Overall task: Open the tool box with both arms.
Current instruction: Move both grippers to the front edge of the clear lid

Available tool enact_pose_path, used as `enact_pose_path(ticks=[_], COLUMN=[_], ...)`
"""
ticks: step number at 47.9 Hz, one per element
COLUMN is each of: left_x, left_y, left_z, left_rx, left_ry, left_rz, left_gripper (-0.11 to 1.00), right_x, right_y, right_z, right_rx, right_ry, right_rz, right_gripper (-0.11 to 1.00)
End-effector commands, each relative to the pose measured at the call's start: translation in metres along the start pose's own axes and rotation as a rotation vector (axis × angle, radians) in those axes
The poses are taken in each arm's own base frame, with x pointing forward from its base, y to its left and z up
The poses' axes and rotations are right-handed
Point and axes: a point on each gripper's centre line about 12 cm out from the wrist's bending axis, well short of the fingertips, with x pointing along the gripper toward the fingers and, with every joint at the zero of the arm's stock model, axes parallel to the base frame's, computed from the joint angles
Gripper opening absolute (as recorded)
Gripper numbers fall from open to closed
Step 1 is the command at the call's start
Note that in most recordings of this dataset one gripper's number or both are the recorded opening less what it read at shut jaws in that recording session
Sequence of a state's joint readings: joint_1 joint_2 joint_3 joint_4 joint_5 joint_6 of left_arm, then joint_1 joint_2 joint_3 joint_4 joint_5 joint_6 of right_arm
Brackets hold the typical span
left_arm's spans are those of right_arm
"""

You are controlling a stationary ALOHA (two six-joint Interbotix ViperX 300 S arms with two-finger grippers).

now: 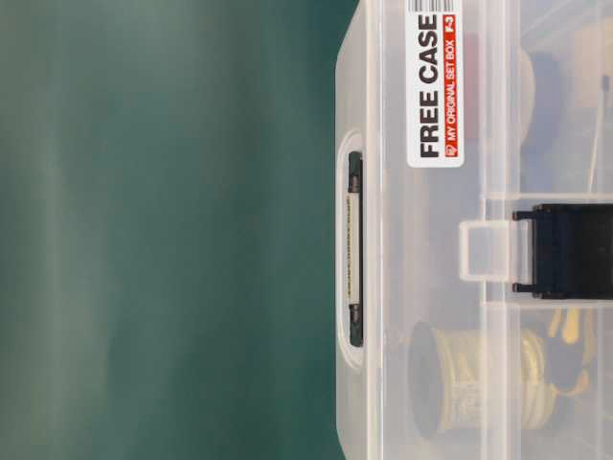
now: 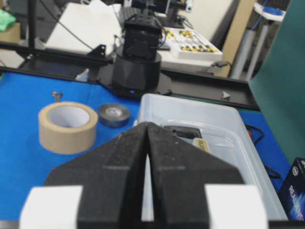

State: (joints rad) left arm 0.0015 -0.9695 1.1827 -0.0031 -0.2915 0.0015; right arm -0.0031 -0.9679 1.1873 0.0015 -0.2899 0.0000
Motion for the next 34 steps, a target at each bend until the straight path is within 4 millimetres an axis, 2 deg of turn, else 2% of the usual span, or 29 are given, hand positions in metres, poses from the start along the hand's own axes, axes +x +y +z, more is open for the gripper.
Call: enact_pose_path(ticks=[1,10,26,29,34], left_x=[0.003,0.003,0.0,-0.001,-0.002], left_y=[0.001,0.002,0.025,0.03,0.035], left_z=[0.005,0.0,-0.029,-0.038,-0.053], left_rx=[-0.013,-0.021,-0.044,-0.045,-0.045], left_ry=[-0.005,0.035,0.233,0.274,0.329], left_rz=[0.007,0.016,0.132,0.155,0.18], left_gripper=[0.0,0.0,0.01,0.09,0.38], right_x=[0.004,0.007,0.009,0.009,0.01], right_y=[-0.003,-0.01,-0.033,-0.038,-0.048], right_z=[0.012,0.009,-0.027,-0.035,-0.051], right_rx=[0.005,0.021,0.079,0.093,0.112], right_ry=[-0.026,0.056,0.287,0.326,0.412], right_rz=[-0.016,-0.052,-0.168,-0.192,-0.239], right_gripper=[0.0,0.0,0.01,0.07,0.37])
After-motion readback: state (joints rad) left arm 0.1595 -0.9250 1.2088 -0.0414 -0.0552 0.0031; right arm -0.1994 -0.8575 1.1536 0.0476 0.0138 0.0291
